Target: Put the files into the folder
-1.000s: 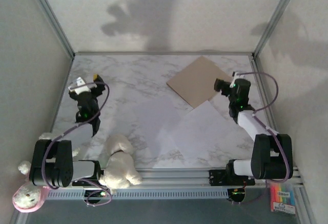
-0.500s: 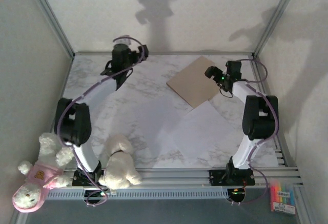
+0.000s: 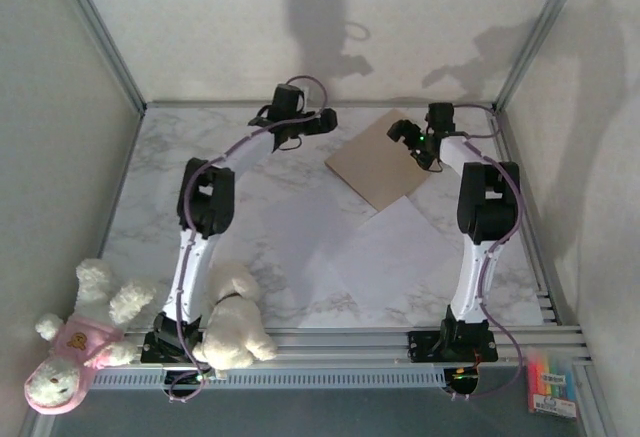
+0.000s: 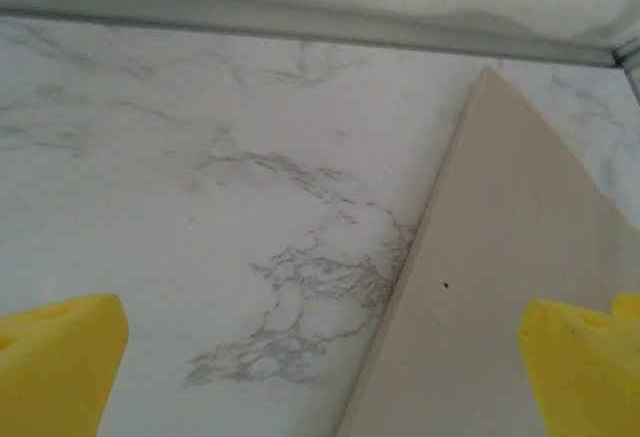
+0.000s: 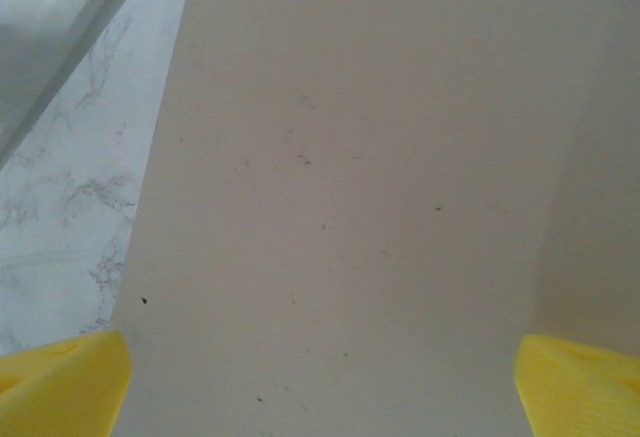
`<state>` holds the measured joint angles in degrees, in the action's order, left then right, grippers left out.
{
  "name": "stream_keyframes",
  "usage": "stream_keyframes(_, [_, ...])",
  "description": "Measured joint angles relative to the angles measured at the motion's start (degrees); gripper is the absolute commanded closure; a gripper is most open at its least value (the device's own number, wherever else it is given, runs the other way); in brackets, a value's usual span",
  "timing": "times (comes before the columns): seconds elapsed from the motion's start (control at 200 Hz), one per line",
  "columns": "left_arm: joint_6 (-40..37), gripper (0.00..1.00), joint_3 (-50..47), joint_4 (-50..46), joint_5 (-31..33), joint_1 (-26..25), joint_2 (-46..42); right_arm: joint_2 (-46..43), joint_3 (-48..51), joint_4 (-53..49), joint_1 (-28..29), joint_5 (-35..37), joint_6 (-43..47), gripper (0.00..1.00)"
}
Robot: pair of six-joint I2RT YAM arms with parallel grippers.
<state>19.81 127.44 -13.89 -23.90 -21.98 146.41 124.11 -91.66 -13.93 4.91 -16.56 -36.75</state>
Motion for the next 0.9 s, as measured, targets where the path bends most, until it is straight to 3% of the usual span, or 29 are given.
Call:
stream_keyframes(0.15, [0.3, 0.01, 3.3, -3.8, -3.1, -1.1, 4.4, 3.1, -3.2, -2.2, 1.1, 0.4, 0.0, 0.01])
stream_keyframes(0.461, [0.5, 0.05, 2.5, -4.2, -7.1, -1.5, 4.2, 7.8, -11.0, -5.6, 3.1, 0.3, 0.0, 0.01])
stream_keyframes(0.901, [0.0, 0.05, -21.9, -1.2, -7.6, 0.3, -10.6, 15.0, -22.9, -8.2, 8.3, -1.2, -0.2, 0.01])
